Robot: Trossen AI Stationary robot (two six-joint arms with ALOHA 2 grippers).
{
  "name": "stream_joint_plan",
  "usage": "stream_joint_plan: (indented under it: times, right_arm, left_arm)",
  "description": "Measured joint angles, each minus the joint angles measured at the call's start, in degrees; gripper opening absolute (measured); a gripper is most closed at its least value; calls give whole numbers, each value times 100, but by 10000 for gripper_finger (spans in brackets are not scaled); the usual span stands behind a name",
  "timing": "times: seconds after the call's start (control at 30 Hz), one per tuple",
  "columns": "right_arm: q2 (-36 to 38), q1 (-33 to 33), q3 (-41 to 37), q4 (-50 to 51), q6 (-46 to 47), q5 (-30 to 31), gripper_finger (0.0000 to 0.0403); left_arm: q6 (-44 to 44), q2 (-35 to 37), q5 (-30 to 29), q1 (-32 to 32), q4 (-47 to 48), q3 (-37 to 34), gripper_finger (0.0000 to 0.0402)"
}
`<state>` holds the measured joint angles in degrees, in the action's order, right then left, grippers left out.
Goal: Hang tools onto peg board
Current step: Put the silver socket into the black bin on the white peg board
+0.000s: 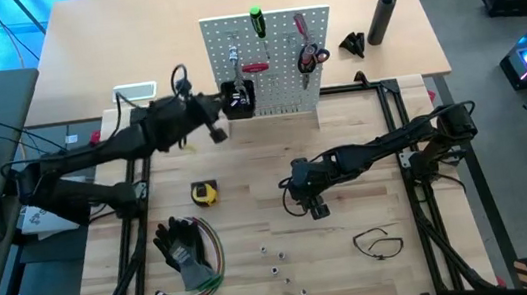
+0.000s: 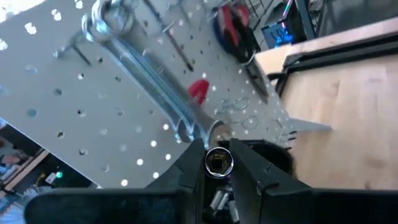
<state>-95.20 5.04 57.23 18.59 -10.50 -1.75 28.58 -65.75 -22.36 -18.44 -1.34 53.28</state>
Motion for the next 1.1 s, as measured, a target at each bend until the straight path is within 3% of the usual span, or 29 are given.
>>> stream_joint_plan:
  times: [0.23, 0.67, 1.1]
  right_arm:
    - [0, 0, 0, -2, 17, 1, 186]
    - [0, 0, 0, 19, 107, 1, 186]
    - [0, 0, 0, 40, 151, 1, 186]
  left_arm:
    - [-142, -701, 728, -643, 604, 561, 46]
    - [-358, -1751, 947, -880, 1801, 1408, 50]
    - [-469, -1749, 708, -898, 1934, 1459, 147]
